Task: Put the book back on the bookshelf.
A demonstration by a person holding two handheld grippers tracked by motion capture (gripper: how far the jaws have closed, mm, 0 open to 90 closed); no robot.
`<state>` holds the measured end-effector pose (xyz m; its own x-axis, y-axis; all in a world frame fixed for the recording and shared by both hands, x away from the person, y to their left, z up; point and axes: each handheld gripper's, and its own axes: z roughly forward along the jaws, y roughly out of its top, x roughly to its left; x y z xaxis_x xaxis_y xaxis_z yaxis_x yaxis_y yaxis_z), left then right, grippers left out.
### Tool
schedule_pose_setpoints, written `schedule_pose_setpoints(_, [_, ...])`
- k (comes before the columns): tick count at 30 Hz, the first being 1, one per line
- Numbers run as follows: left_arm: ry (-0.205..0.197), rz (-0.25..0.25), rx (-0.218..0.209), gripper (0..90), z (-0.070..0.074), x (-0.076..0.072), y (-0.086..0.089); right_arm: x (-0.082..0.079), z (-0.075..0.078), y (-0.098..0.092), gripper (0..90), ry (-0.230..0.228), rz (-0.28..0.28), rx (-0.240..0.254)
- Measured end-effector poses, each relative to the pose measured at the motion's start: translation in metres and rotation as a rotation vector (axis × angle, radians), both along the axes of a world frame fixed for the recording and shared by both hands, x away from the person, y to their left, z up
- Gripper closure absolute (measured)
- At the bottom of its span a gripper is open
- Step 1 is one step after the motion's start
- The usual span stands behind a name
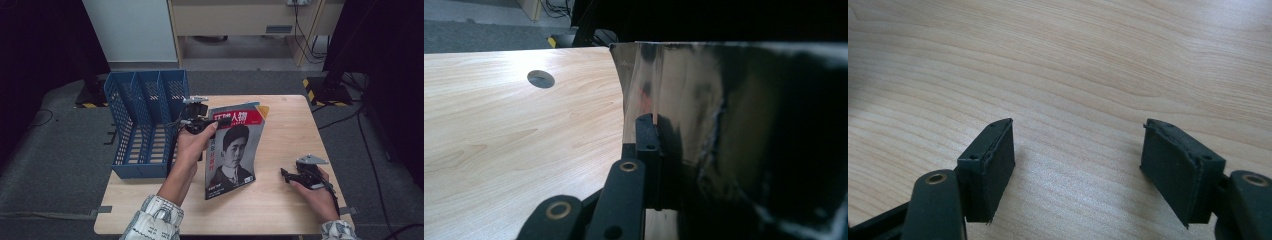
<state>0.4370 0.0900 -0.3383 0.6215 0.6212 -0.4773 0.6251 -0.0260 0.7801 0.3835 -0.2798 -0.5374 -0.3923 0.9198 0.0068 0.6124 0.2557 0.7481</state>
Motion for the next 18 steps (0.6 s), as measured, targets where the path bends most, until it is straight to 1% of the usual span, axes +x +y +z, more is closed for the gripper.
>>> schedule_pose_setpoints(2, [-0.001, 0.003, -0.008, 86.1, 0.003, -0.001, 0.002, 0.000, 0.000, 0.000, 29.6, 0.000, 0.001, 0.000])
schedule_pose_setpoints(6, [-0.003, 0.006, -0.009, 86.0, 0.005, -0.002, 0.005, 0.000, 0.000, 0.000, 29.5, 0.000, 0.000, 0.000])
schedule_pose_setpoints(14, [0.001, 0.024, -0.032, 86.0, 0.013, -0.006, 0.019, 0.000, 0.000, 0.000, 29.6, -0.001, 0.001, 0.000])
schedule_pose_setpoints(18, [-0.006, 0.030, -0.034, 86.0, 0.018, -0.009, 0.024, 0.000, 0.000, 0.000, 29.6, 0.001, 0.000, 0.001])
